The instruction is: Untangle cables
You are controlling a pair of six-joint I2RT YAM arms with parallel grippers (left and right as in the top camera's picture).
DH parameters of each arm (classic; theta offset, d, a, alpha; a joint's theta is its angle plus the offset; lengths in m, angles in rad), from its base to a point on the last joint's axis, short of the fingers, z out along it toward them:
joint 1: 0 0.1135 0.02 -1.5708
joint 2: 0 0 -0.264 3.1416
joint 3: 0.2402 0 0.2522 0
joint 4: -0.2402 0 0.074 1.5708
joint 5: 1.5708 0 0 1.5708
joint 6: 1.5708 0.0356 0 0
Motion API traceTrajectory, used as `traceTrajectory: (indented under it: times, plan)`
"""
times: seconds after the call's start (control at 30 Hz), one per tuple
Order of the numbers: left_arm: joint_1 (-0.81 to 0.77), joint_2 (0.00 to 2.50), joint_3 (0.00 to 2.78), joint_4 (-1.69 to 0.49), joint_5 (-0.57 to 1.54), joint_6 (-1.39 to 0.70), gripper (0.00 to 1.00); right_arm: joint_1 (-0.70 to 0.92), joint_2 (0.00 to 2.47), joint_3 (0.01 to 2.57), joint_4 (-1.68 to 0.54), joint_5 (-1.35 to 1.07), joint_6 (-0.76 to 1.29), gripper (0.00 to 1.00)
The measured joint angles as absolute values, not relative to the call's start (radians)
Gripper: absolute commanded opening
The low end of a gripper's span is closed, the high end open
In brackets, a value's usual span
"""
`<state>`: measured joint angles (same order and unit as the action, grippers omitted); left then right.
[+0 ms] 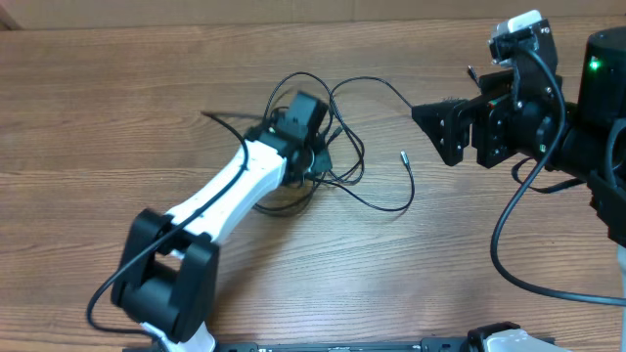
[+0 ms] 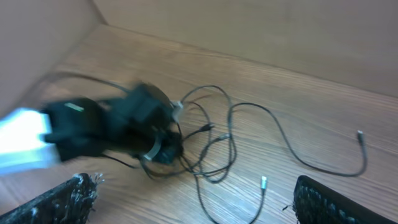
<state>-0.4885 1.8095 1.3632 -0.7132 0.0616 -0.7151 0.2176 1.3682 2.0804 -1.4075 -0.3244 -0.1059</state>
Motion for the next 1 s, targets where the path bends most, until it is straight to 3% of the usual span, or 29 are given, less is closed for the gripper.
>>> traceTrajectory:
  times: [0.53, 1.0]
  plan:
    - [-0.271, 1.587, 2.039, -1.229, 0.091, -0.415, 0.04, 0.218, 1.385, 2.080, -1.410, -0.244, -0.105, 1.00]
    - [-0.223, 1.588, 2.295, -1.362, 0.141, -0.310, 0.04, 0.218, 1.531, 2.080, -1.422, -0.364, -0.136, 1.00]
